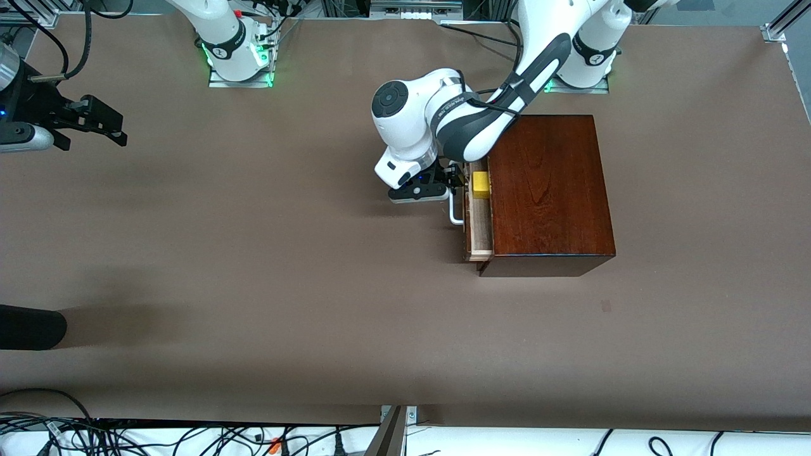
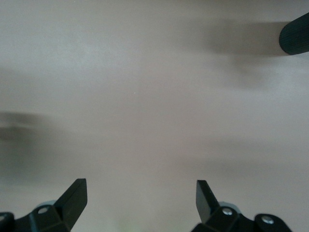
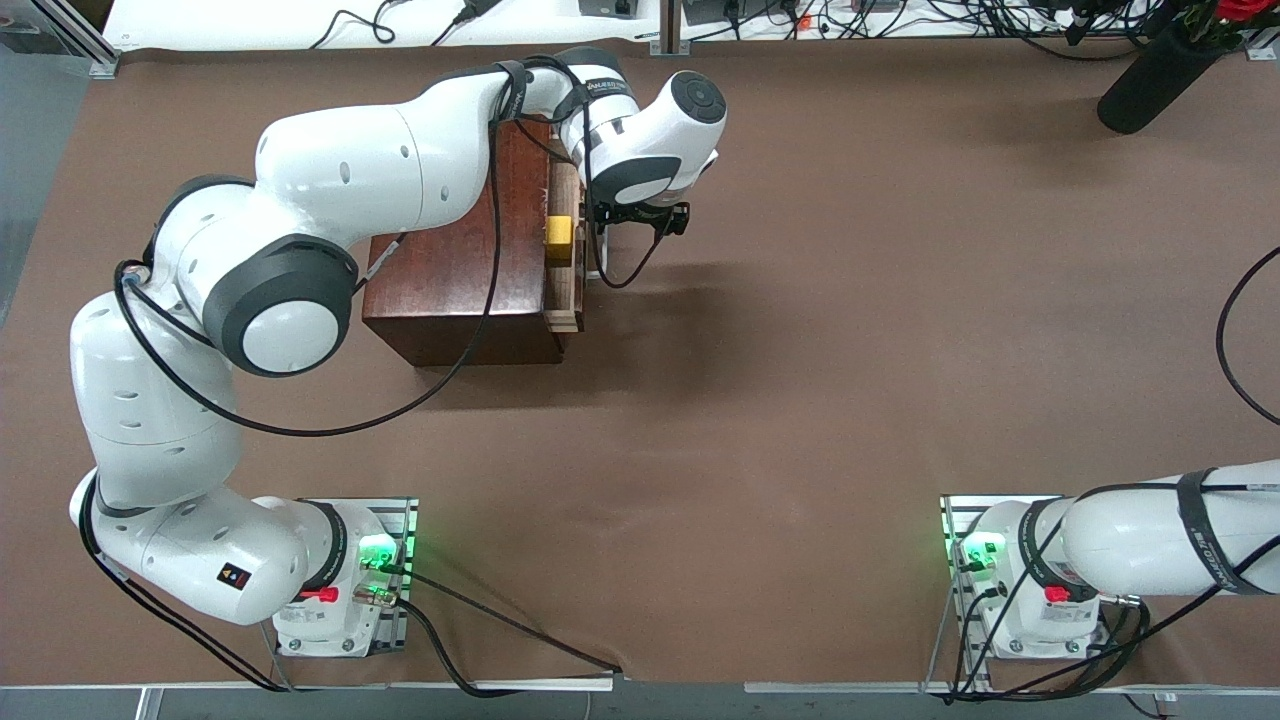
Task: Open drawer, take yellow block, close drawer
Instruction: 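Pull the drawer open by its handle with the left gripper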
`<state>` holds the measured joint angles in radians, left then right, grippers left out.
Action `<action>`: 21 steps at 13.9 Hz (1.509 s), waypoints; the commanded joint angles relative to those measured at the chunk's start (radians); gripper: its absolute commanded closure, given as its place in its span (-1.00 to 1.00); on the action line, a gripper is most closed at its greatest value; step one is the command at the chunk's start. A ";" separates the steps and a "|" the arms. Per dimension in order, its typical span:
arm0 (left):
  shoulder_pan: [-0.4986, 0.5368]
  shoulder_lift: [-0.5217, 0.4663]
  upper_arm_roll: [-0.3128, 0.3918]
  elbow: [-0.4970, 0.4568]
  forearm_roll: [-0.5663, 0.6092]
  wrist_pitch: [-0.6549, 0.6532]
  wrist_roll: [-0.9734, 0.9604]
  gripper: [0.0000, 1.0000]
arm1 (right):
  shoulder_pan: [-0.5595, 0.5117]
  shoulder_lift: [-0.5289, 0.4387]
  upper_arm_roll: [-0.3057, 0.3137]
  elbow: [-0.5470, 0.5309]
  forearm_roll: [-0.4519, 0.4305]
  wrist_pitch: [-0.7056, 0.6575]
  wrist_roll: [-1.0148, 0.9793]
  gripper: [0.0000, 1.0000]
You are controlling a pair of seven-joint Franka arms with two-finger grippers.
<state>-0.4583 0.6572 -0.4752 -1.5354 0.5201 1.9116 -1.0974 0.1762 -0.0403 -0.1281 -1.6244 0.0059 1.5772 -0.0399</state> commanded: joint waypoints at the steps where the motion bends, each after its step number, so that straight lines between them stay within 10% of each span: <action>1: -0.037 0.059 -0.010 0.092 -0.043 0.012 -0.016 -1.00 | -0.006 0.007 0.002 0.020 -0.001 -0.016 0.002 -1.00; 21: -0.134 0.173 -0.006 0.296 -0.092 0.014 -0.067 -1.00 | -0.006 0.007 0.002 0.020 -0.001 -0.014 0.003 -1.00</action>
<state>-0.5518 0.7755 -0.4700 -1.3295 0.4622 1.9047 -1.1345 0.1762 -0.0403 -0.1281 -1.6244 0.0059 1.5772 -0.0399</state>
